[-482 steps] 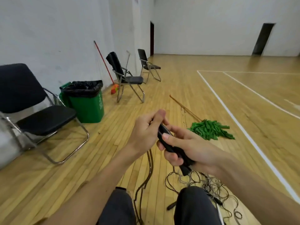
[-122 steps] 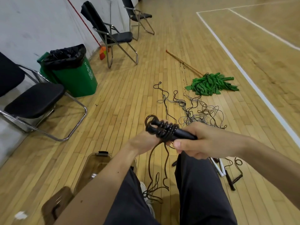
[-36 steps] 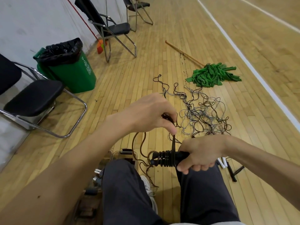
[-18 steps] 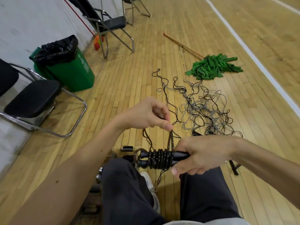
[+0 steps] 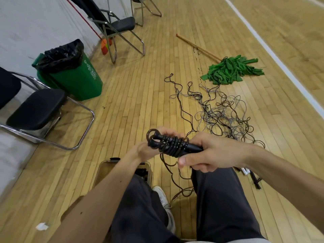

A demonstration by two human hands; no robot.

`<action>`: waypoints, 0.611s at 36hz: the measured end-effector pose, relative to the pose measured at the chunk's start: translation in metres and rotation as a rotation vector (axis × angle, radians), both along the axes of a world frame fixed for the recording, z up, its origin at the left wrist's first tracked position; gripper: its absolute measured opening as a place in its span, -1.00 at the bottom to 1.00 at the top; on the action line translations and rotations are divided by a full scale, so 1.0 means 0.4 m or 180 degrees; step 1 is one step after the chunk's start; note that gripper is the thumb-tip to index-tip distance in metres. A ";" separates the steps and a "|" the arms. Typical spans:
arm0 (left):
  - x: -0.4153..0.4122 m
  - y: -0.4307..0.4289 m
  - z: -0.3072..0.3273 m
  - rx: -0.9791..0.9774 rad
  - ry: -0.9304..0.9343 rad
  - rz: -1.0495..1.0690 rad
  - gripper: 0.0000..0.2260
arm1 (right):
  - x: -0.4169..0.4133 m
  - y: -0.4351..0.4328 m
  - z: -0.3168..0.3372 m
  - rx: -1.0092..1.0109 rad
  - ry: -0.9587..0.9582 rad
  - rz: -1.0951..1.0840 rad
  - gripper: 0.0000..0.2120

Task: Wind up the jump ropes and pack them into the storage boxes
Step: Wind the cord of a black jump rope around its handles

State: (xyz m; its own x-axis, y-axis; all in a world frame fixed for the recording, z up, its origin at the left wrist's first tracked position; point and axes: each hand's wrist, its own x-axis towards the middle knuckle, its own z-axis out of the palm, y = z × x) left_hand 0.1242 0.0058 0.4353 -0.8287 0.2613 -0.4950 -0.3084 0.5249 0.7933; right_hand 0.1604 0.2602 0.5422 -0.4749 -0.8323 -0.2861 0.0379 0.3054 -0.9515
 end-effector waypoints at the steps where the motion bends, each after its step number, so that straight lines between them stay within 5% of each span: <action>1: 0.019 0.009 0.020 -0.0064 -0.0030 0.0082 -0.73 | 0.000 0.000 -0.003 -0.0050 -0.0042 -0.0061 -0.64; 3: 0.059 0.049 0.087 0.0129 -0.0011 0.0015 -0.84 | 0.001 -0.003 -0.005 -0.0164 -0.0100 -0.0144 -0.69; 13: 0.095 0.115 0.129 0.0835 0.0427 0.0474 -0.65 | -0.014 -0.019 -0.012 -0.0572 -0.0335 -0.0610 -0.67; 22: 0.114 0.137 0.133 0.0583 0.0681 0.0944 -0.53 | -0.059 -0.011 -0.056 -0.0344 -0.0900 -0.1300 -0.91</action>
